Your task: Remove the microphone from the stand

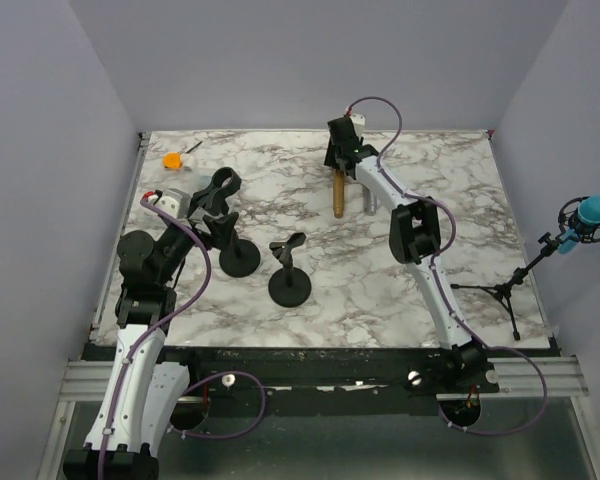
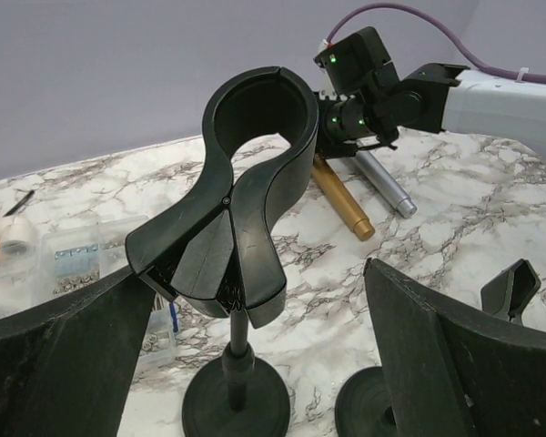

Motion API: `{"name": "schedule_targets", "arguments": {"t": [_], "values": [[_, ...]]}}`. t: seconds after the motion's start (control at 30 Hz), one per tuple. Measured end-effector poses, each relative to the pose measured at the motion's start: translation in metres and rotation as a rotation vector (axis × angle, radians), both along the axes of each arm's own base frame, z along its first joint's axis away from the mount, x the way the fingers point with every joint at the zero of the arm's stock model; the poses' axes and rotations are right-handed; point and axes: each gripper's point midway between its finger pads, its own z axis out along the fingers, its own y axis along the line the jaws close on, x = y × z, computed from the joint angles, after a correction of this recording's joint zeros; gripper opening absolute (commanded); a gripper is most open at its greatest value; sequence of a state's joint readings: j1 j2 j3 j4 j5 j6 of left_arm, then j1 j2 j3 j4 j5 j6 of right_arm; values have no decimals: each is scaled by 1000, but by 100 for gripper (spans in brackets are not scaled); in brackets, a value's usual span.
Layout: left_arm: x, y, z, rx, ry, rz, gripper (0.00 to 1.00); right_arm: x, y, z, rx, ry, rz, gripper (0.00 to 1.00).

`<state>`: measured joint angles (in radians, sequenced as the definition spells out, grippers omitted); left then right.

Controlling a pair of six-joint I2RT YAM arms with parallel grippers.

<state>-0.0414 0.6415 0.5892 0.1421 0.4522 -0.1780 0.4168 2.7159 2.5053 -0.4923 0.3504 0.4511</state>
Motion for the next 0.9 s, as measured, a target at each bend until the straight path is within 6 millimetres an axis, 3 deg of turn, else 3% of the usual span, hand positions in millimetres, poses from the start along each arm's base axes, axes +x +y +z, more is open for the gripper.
{"name": "schedule_targets", "arguments": {"t": [0.2, 0.37, 0.47, 0.57, 0.7, 0.8, 0.9], "values": [[-1, 1, -2, 7, 5, 6, 99, 1, 1, -1, -14, -2, 22, 85], [-4, 1, 3, 10, -16, 11, 99, -1, 3, 2, -16, 9, 45, 96], [-5, 2, 5, 9, -24, 16, 99, -5, 4, 18, -8, 8, 59, 100], [-8, 3, 10, 6, -40, 27, 99, -9, 4, 54, 5, -18, 72, 100], [-15, 6, 17, -13, -56, 45, 99, -21, 0, 129, 36, -92, 78, 100], [-23, 7, 22, -56, -28, 53, 99, -48, -9, 184, 64, -128, 89, 100], [-33, 11, 34, -128, 14, 83, 99, -93, -15, 222, 102, -137, 124, 100]]}}
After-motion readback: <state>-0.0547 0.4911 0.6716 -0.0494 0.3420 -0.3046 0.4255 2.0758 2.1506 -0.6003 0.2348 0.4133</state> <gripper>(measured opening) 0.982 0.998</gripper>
